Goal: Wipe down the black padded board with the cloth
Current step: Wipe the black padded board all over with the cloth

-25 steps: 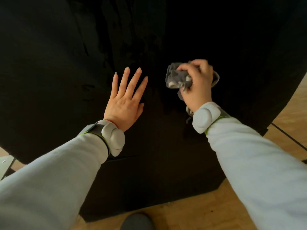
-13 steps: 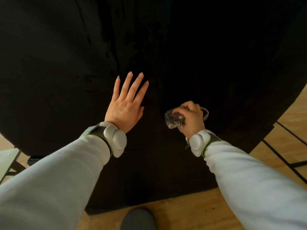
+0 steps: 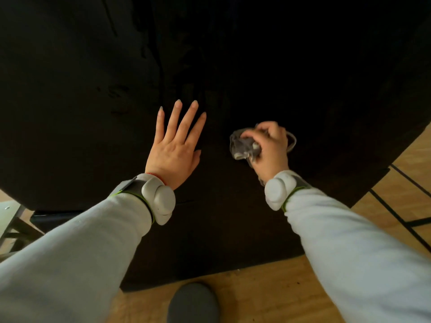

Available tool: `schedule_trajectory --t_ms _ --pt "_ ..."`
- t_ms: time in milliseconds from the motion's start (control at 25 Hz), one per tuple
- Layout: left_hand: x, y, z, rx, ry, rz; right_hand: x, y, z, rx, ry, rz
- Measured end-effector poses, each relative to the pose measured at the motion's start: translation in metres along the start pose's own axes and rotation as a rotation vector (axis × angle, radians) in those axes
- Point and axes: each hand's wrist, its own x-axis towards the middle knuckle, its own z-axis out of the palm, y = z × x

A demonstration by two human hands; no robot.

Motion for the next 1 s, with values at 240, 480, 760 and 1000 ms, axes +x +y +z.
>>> schedule_trajectory --t_ms 240,480,760,1000 --pt "-0.009 0.009 0.003 -0.038 -0.041 -0.035 -0.017 0.007 -0.007 -0.037 -0.207 -0.033" --pt "-0.016 0.011 0.008 -0.047 -0.045 -0.025 0.000 -0.001 -0.043 0.020 0.006 -0.004" --pt "-0.018 0.003 0.018 -0.007 -0.018 0.003 0.027 -0.003 -0.016 0.013 0.181 -0.061" --pt "-0.016 0.008 0.025 -0.030 0.015 -0.018 -0.036 0.016 0.021 -0.008 -0.062 0.003"
